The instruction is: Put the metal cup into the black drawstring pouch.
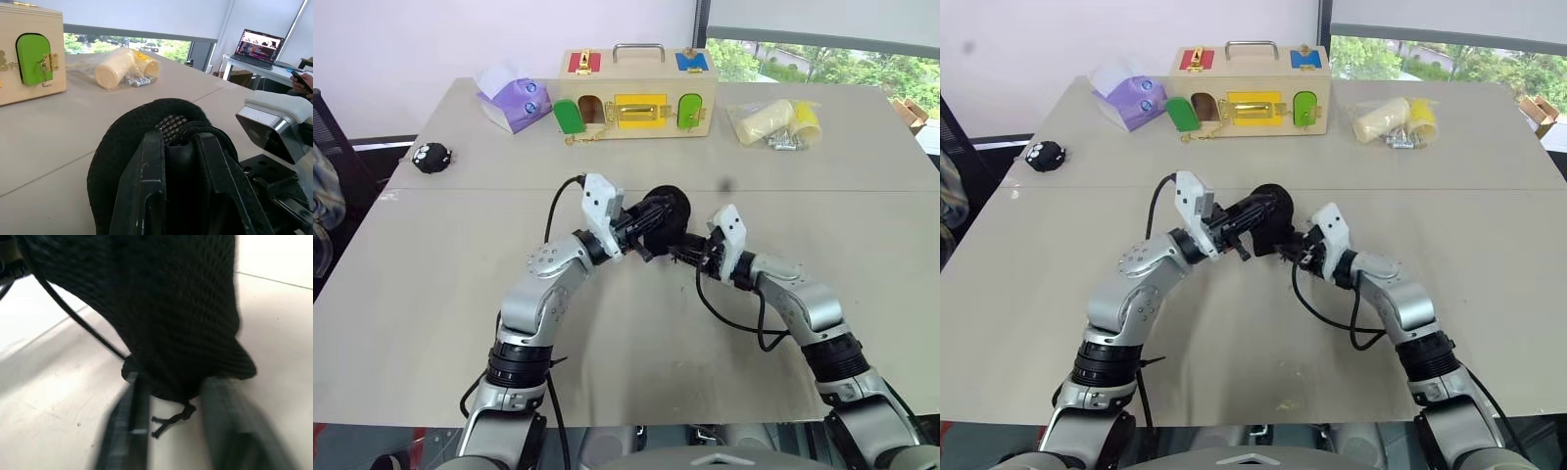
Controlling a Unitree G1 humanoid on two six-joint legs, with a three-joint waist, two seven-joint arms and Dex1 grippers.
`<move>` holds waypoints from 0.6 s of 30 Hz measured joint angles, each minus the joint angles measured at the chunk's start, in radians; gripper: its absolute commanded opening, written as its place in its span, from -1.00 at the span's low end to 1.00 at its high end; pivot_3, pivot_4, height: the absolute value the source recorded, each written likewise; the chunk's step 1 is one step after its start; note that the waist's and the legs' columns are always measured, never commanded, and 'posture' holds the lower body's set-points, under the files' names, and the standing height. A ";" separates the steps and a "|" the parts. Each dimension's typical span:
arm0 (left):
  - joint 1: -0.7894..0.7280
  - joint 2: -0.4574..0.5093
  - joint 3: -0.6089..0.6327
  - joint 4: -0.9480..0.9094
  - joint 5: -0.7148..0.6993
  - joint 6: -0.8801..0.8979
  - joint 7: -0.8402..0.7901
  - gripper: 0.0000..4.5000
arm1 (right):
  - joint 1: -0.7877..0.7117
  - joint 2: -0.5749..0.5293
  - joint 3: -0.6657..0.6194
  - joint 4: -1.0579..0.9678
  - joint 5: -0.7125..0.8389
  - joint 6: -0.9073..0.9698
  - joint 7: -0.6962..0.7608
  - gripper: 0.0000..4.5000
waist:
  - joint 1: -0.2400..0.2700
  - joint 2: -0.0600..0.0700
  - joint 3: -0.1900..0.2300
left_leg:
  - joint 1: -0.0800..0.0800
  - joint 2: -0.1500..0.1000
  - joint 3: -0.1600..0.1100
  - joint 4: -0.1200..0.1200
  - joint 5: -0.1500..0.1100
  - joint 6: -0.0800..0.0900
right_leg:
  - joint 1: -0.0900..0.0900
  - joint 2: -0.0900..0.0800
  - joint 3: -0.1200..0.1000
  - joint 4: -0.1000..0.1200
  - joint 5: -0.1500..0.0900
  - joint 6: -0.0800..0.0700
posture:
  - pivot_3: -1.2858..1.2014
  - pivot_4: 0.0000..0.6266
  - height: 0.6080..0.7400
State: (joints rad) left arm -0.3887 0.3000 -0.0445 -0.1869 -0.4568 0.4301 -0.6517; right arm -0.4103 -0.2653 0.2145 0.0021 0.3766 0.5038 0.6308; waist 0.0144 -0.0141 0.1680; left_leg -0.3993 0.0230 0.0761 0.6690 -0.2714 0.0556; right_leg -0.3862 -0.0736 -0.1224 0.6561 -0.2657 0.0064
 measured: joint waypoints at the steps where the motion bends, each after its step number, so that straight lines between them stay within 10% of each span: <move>1: 0.000 0.000 0.000 0.000 0.000 0.000 0.000 -0.92 | 0.002 -0.003 -0.001 -0.001 -0.001 0.000 0.002 -0.98 | 0.000 0.000 0.000 | 0.000 0.000 0.000 0.000 0.000 0.000 | 0.000 0.000 0.000 0.000 0.000 0.000 | 0.03 -0.52 1.00; 12: 0.000 -0.001 -0.005 0.000 0.000 0.002 -0.007 -0.92 | 0.011 -0.287 0.001 -0.187 -0.055 0.092 0.105 -0.98 | -0.001 0.000 0.000 | 0.001 0.000 0.000 0.000 0.000 0.000 | 0.000 0.000 0.000 0.001 0.000 0.000 | 0.03 -0.52 1.00; 18: 0.000 -0.009 -0.005 0.000 0.000 0.002 -0.009 -0.92 | -0.004 -0.244 -0.015 -0.194 -0.044 0.150 0.091 -0.98 | 0.000 0.000 0.000 | 0.000 0.000 0.000 0.000 0.000 0.000 | 0.000 0.001 0.000 0.001 0.000 0.000 | 0.03 -0.52 1.00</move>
State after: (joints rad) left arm -0.3890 0.2913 -0.0494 -0.1864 -0.4565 0.4322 -0.6605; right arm -0.4146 -0.5097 0.1996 -0.1916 0.3322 0.6539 0.7218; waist 0.0143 -0.0141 0.1681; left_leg -0.3990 0.0234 0.0759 0.6690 -0.2711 0.0551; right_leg -0.3861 -0.0730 -0.1225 0.6566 -0.2657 0.0061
